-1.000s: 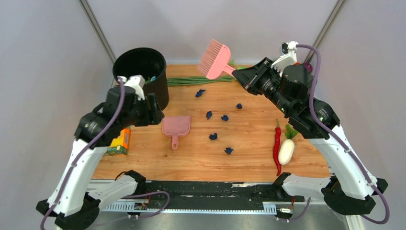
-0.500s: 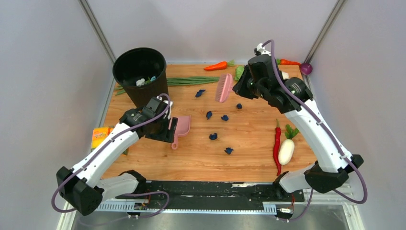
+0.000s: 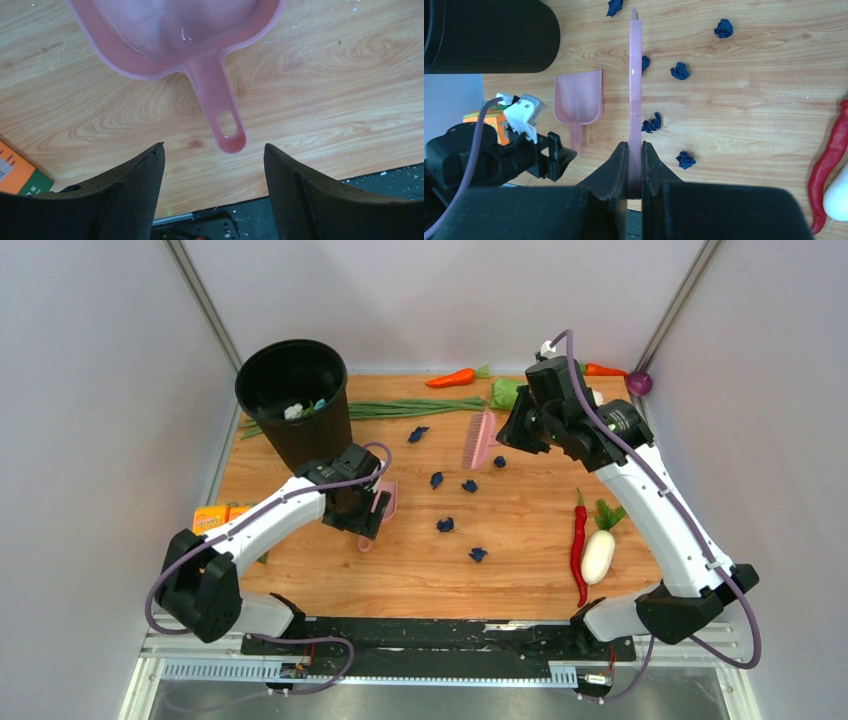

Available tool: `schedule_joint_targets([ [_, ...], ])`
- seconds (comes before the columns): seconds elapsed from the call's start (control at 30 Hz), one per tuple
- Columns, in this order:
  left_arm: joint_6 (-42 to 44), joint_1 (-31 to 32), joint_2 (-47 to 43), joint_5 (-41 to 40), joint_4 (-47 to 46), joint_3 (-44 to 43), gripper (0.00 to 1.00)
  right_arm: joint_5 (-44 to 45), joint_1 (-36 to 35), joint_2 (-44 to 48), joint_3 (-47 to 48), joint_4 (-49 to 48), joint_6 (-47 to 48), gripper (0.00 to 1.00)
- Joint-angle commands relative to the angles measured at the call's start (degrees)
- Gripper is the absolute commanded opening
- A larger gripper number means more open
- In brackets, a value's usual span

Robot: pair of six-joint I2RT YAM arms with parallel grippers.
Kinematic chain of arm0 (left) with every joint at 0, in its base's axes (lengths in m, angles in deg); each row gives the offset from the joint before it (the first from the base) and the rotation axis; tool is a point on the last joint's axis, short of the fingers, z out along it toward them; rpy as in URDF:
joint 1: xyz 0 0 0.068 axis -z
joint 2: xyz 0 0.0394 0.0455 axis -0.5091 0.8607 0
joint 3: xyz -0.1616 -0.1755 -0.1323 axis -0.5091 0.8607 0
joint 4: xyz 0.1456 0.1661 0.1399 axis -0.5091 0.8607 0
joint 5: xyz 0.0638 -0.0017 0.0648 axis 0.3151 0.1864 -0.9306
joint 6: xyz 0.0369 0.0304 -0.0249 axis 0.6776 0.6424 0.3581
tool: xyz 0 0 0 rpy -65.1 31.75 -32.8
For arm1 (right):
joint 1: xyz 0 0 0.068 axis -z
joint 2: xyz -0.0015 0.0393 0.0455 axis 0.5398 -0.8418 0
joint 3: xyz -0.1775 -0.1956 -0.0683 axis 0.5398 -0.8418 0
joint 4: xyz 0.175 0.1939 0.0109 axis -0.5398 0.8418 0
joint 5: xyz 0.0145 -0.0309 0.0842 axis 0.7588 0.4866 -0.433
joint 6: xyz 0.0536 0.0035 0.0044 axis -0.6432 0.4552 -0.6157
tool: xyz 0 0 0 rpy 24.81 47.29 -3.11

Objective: Sweep away the paper scraps from the table

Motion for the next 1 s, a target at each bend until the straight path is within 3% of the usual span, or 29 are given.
schedule_joint_targets([
  [0.0,-2.2,0.3,2.5,-1.2,-6.0,2.2,0.79,-2.1,0.3,2.3,-0.5,-2.3,1.1,0.0],
  [0.3,-12.7,0.4,5.2,-3.1,-13.2,6.3,0.75,-3.5,0.3,3.3,-2.3,-3.6,1.1,0.0],
  [0.7,-14.9,1.3,7.2,-4.9,-14.3,8.4,0.63,-4.3,0.5,2.4,-1.4,-3.9,1.9,0.0],
  [0.8,-15.1,1.4,6.1,-4.7,-14.6,10.1,0.53,-4.6,0.5,2.4,-1.7,-4.0,1.9,0.0],
  [0.97,-13.8,1.6,4.8,-5.0,-13.2,9.8,0.27,-4.7,0.5,2.5,-1.8,-4.0,2.0,0.0],
])
